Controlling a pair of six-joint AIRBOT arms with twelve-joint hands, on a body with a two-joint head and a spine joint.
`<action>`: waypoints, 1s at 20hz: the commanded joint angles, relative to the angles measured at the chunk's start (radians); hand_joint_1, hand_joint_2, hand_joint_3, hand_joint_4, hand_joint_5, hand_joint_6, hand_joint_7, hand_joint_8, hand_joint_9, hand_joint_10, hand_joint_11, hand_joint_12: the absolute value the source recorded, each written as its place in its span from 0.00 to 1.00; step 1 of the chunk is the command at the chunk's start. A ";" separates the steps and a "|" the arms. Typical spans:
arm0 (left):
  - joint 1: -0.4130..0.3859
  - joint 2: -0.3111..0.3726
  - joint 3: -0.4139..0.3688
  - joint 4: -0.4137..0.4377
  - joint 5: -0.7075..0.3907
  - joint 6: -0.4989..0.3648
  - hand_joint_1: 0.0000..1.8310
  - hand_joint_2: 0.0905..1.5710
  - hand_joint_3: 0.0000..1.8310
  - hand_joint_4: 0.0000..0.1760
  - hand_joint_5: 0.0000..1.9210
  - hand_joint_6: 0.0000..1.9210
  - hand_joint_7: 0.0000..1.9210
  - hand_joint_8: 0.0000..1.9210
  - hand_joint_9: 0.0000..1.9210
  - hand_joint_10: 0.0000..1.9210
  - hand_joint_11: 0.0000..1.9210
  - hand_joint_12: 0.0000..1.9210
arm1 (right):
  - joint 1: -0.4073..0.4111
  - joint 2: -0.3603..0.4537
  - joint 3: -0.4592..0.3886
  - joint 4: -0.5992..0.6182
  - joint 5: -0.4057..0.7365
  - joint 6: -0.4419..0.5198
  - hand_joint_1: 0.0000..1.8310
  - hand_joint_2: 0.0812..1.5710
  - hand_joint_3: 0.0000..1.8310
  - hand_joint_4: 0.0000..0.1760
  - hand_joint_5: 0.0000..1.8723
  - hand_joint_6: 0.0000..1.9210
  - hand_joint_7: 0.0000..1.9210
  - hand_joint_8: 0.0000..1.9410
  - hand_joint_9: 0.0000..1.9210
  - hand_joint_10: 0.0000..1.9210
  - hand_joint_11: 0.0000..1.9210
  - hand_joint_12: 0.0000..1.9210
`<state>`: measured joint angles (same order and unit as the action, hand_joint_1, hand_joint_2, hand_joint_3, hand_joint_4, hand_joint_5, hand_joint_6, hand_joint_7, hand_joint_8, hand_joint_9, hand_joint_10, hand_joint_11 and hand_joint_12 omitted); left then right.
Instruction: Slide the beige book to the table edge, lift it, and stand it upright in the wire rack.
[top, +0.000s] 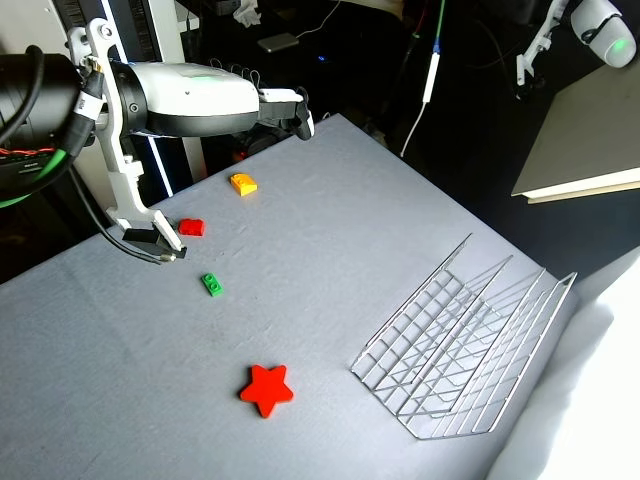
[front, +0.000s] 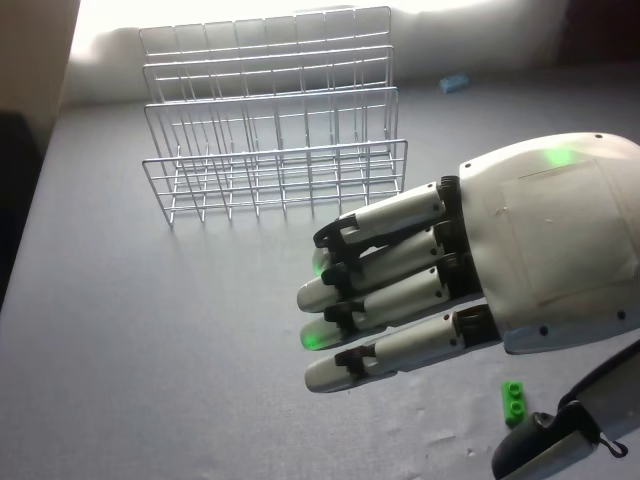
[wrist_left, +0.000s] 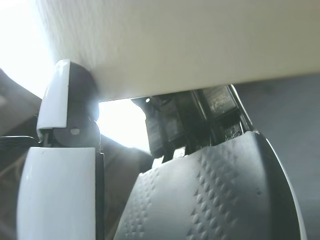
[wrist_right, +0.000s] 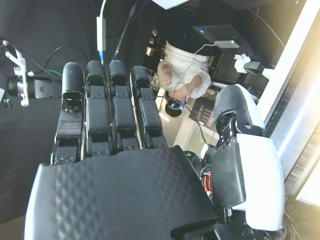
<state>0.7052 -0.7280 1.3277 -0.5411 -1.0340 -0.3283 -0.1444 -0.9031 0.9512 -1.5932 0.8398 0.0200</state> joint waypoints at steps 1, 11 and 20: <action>-0.014 0.007 0.000 -0.065 -0.171 -0.006 0.72 0.77 0.00 0.00 0.37 0.66 0.38 0.75 0.38 0.79 0.31 0.78 | 0.016 0.005 -0.004 0.082 0.028 -0.011 0.07 0.71 0.00 0.00 0.17 0.00 0.17 0.00 0.17 0.00 0.00 0.48; 0.101 -0.025 -0.094 -0.091 -0.432 -0.138 0.73 0.76 0.00 0.00 0.38 0.64 0.40 0.72 0.40 0.78 0.33 0.76 | 0.014 0.005 -0.004 0.083 0.026 -0.011 0.08 0.71 0.00 0.00 0.17 0.01 0.17 0.00 0.16 0.00 0.00 0.45; 0.094 -0.156 0.029 0.034 -0.525 -0.107 0.73 0.76 0.00 0.00 0.38 0.64 0.41 0.71 0.40 0.76 0.33 0.77 | 0.014 0.005 -0.005 0.083 0.031 -0.013 0.07 0.71 0.00 0.00 0.19 0.00 0.19 0.00 0.18 0.00 0.00 0.48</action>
<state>0.7982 -0.9009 1.3678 -0.4759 -1.4345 -0.4232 -0.1444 -0.9028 0.9512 -1.5932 0.8379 0.0166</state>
